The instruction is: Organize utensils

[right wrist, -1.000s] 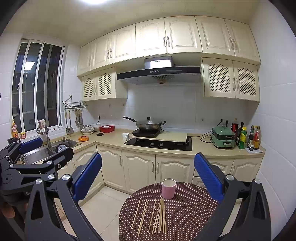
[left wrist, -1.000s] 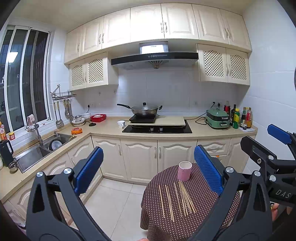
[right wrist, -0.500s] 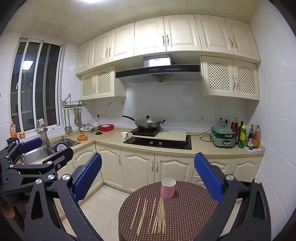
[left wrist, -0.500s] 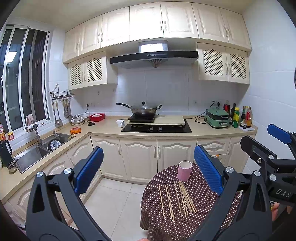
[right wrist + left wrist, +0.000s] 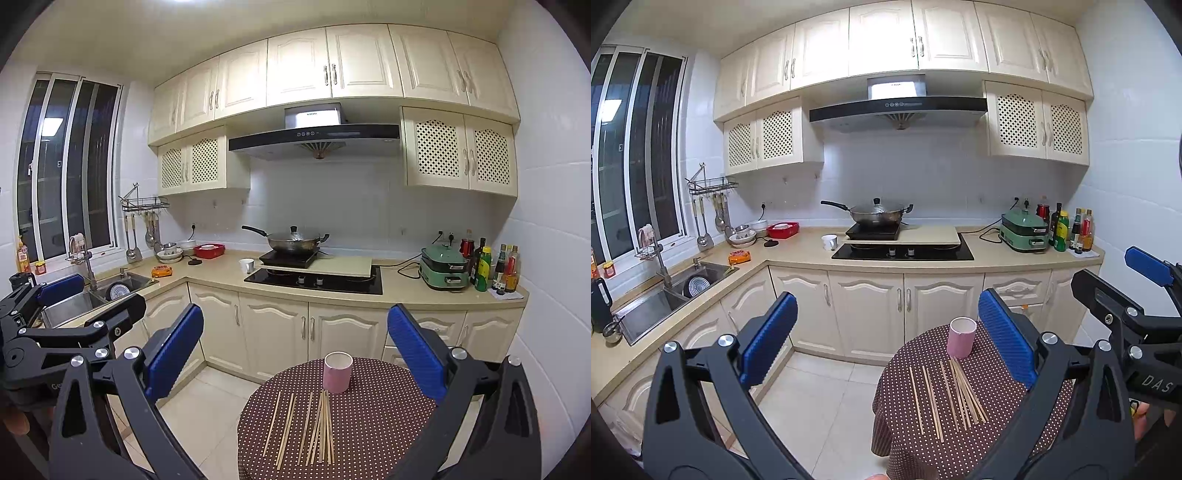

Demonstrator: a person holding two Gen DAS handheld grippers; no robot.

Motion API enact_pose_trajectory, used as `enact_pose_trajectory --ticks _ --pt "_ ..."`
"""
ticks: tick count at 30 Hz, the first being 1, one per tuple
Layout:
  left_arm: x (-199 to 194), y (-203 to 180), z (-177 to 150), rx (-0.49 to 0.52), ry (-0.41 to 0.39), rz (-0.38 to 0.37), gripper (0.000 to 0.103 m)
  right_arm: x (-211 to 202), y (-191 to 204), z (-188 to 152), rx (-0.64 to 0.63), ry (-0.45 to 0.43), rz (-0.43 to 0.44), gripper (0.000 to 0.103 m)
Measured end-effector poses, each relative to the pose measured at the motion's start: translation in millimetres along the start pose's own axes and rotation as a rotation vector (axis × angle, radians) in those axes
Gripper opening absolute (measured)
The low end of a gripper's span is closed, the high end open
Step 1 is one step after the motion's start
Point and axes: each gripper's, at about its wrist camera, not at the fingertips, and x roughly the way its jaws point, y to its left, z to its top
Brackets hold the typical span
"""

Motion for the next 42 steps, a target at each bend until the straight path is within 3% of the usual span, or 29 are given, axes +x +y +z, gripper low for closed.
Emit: enact_pose_trajectory --ticks 10,23,30,36,42 --pt "15 15 -6 0.009 0.026 -0.021 0.097 16 11 -6 0.020 0.022 -0.005 0.096" --pt "79 12 -29 0.021 0.151 -0.084 0.096 74 -2 -36 0.085 0.172 0.010 0.096" --pt "164 -2 -63 0.016 0.326 -0.093 0.096 150 -33 -81 0.107 0.326 -0.007 0.096" --pt "275 -11 -118 -0.022 0.574 -0.100 0.096 236 -72 -129 0.117 0.501 0.000 0.095" --pt "368 -23 -183 -0.049 0.823 -0.092 0.093 318 -115 -193 0.190 0.744 0.019 0.074"
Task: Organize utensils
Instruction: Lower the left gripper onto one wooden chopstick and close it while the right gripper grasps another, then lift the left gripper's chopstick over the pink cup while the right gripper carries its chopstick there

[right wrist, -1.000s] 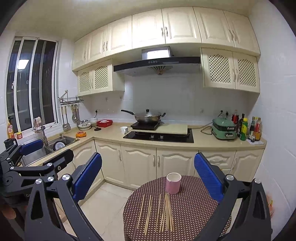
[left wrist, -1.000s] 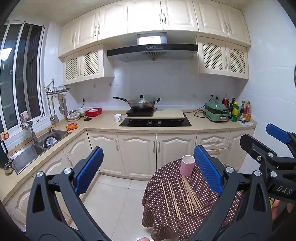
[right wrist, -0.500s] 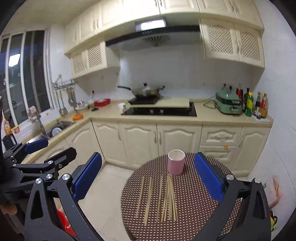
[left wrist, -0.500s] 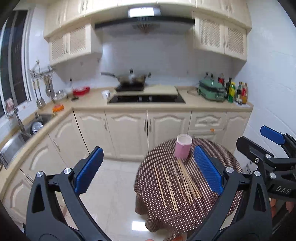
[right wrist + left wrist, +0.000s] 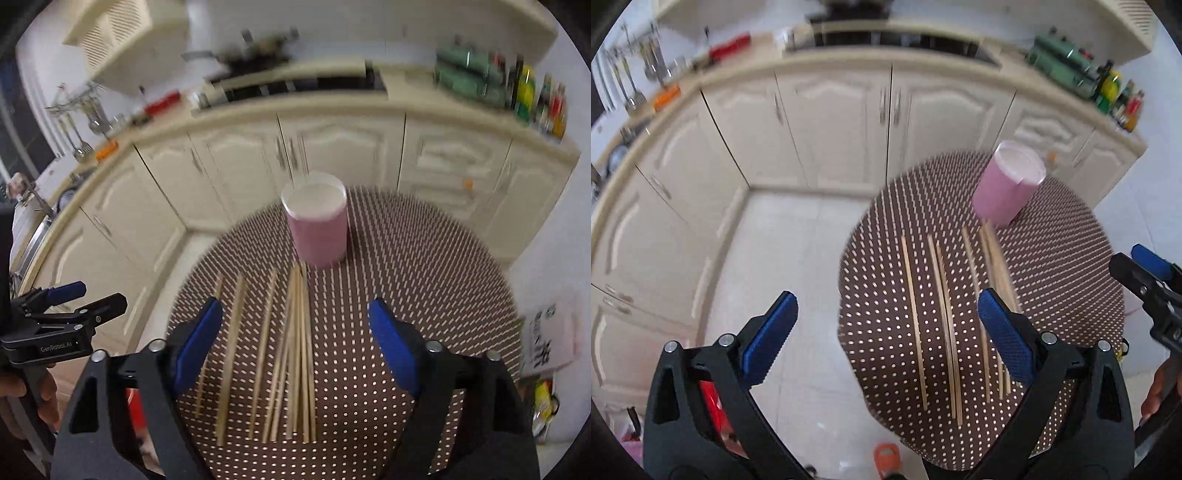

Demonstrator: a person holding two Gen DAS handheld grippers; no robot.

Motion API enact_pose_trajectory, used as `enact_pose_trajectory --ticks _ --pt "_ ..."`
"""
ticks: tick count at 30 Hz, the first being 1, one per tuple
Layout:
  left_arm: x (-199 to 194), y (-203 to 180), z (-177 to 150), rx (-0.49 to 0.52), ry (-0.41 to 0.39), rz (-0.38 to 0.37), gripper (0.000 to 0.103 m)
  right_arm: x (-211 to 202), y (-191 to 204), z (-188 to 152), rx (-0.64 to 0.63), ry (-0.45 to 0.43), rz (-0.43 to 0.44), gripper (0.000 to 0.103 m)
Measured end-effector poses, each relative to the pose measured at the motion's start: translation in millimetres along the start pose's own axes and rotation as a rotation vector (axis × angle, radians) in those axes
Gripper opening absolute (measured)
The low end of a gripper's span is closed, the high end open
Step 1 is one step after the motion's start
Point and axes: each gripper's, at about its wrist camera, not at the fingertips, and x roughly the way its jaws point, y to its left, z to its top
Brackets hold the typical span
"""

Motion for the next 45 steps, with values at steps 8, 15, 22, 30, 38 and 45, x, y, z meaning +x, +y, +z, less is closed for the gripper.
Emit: enact_pose_trajectory --ticks 8,15,22,30,38,45 --pt "103 -1 13 -0.046 0.223 -0.005 0.077 93 -32 9 0.038 0.273 0.046 0.051" --pt "146 -3 18 -0.041 0.311 0.022 0.062 139 -33 12 0.000 0.410 0.086 0.033" --pt "170 2 23 -0.032 0.341 0.023 0.060 162 -36 12 -0.036 0.471 0.083 0.024" --pt "182 -5 35 0.007 0.340 0.040 0.059 185 -20 24 -0.062 0.498 0.070 0.022" --pt "188 -4 52 0.002 0.349 0.041 0.041 205 -14 42 -0.091 0.573 0.035 0.019" --pt "186 -10 63 -0.019 0.342 -0.029 0.006 210 -13 51 -0.104 0.577 0.031 0.007"
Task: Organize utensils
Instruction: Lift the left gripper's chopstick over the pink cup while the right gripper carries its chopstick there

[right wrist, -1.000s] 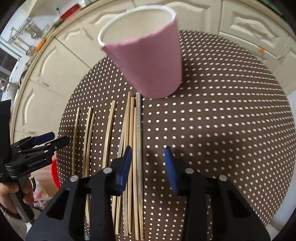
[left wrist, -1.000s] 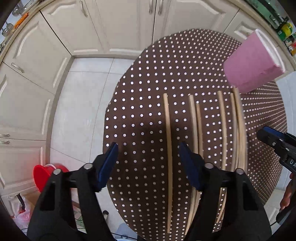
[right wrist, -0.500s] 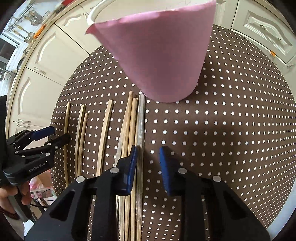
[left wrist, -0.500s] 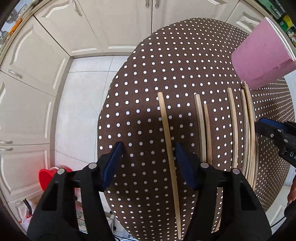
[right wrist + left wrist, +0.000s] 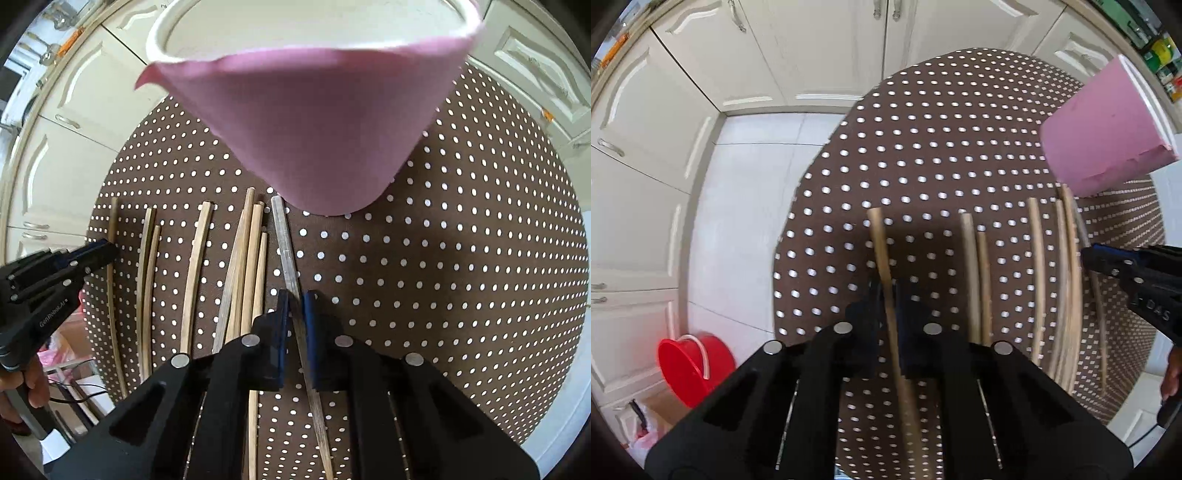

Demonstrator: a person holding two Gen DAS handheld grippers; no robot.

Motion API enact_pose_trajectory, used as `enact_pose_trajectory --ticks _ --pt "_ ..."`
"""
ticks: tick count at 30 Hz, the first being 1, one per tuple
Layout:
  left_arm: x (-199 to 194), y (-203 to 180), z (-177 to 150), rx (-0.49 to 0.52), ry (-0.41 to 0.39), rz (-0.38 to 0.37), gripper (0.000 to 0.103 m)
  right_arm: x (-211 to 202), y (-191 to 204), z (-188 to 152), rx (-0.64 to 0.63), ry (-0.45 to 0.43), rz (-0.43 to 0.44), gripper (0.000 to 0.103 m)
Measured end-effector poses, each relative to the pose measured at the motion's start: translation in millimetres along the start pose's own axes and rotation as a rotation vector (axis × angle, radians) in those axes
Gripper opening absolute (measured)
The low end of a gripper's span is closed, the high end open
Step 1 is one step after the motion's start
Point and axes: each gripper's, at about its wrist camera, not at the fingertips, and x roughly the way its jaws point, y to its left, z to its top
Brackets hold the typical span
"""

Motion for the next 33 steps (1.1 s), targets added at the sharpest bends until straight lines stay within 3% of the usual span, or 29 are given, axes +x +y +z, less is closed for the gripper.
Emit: enact_pose_trajectory --ticks 5,11,25,33 --pt "-13 -2 -6 -0.004 -0.026 -0.054 0.006 -8 -11 -18 0.030 -0.035 0.065 0.005" --pt "-51 -4 -9 0.015 -0.104 -0.108 0.006 -46 -15 -32 0.051 -0.123 0.108 0.005" --pt "-165 -22 -23 0.137 -0.328 -0.243 0.006 -171 0 -78 0.049 -0.400 0.095 0.005" --pt "-217 -45 -15 0.169 -0.449 -0.316 0.006 -214 1 -83 0.056 -0.558 0.063 0.005"
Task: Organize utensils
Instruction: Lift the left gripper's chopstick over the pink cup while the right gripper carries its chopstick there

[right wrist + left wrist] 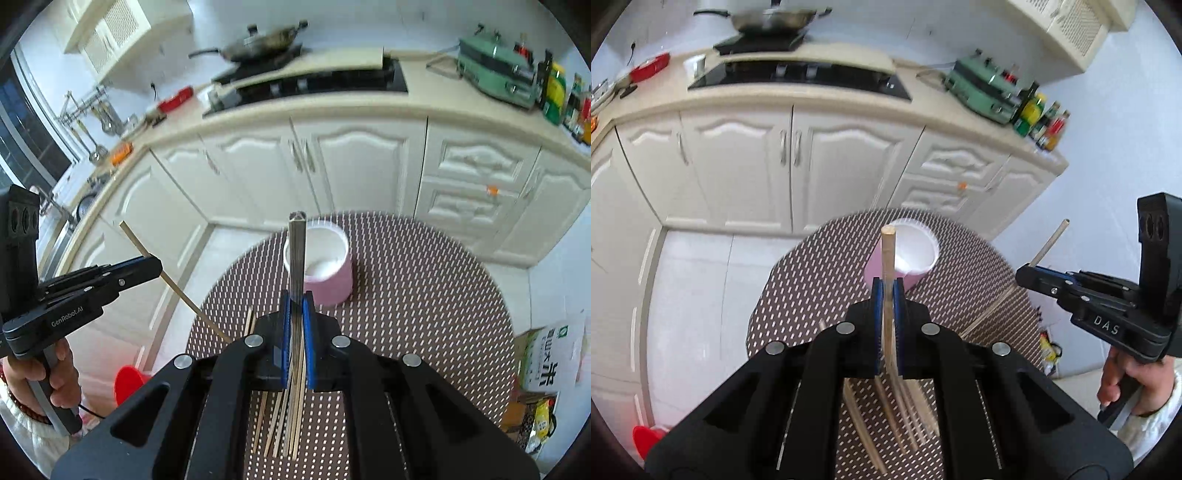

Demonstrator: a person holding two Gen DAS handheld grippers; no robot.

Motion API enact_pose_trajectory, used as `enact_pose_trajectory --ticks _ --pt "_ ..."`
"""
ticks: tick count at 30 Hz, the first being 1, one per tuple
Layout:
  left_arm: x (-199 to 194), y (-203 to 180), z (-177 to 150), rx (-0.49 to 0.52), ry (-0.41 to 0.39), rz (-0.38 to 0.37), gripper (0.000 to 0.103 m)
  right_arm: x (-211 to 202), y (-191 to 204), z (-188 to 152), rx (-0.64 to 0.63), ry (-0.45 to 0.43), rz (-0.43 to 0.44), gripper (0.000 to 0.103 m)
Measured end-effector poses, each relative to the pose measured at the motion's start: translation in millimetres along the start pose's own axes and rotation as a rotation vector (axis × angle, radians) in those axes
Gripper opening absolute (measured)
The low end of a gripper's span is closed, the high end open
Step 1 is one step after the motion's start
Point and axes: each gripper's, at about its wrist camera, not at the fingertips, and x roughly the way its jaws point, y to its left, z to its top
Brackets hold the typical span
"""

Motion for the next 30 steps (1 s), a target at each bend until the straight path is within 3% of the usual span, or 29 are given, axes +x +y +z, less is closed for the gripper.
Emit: enact_pose_trajectory --ticks 6,15,23,30 --pt "-17 -12 36 -0.039 -0.122 -0.038 0.006 -23 0 29 -0.014 -0.118 -0.009 0.005" --pt "-18 -19 68 -0.091 -0.249 -0.022 0.006 -40 -5 64 -0.029 -0.254 -0.018 0.005" --pt "18 -25 69 -0.062 -0.219 0.019 0.006 -8 -16 67 -0.023 -0.234 -0.031 0.005" --pt "50 -25 52 -0.019 -0.138 0.060 0.006 14 -23 55 -0.009 -0.165 -0.030 0.005"
